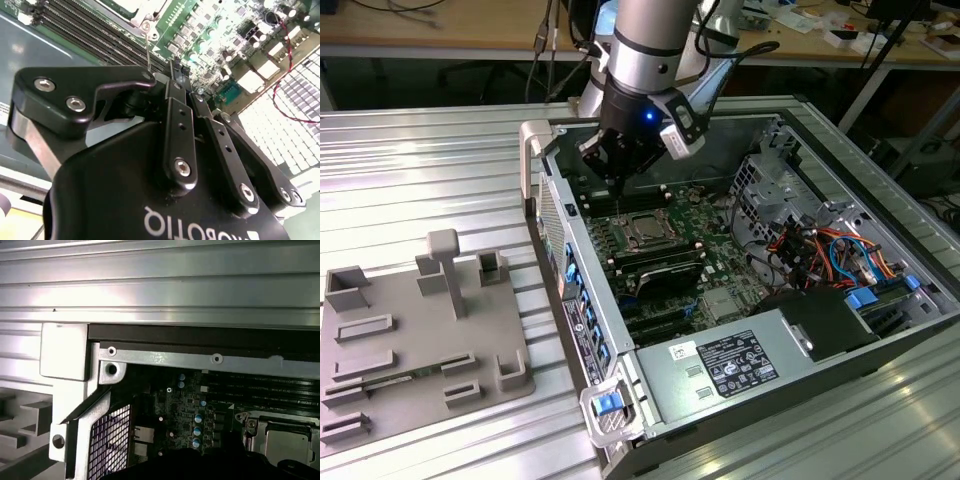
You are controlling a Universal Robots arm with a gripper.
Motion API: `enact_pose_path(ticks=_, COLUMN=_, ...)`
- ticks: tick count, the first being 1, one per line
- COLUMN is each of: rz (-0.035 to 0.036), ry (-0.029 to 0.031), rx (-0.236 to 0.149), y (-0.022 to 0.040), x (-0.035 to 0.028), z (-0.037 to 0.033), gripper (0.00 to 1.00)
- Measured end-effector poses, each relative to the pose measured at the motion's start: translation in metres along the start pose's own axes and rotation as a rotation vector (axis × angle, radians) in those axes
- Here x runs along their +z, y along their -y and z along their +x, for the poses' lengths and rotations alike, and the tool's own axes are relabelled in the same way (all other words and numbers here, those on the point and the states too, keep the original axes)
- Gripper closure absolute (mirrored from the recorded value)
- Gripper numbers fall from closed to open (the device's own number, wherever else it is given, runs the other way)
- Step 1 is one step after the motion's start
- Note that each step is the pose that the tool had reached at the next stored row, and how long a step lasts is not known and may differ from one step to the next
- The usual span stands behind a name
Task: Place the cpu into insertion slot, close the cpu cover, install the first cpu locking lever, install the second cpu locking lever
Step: 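Install the first cpu locking lever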
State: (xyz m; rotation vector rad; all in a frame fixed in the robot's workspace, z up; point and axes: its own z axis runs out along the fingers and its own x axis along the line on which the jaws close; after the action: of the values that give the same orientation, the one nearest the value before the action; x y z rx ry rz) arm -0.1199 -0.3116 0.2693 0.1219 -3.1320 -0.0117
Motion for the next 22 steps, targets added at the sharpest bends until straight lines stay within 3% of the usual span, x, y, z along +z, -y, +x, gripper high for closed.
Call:
enact_pose_path(ticks=1, rz=0.0, ry=0.0, rx=-0.015, y=-0.0021, x=0.0044, z=-0.0164, gripper=0.89)
enact_pose_path(ticks=13, rz=0.0002, ry=-0.0002, rx=-0.016, y=-0.0021, x=0.0045, z=-0.0165, gripper=0.89)
enact_pose_path(ticks=22, rz=0.0003, ry=-0.0002, rx=-0.016, y=-0.0013, x=0.0052, z=-0.0264, gripper=0.89)
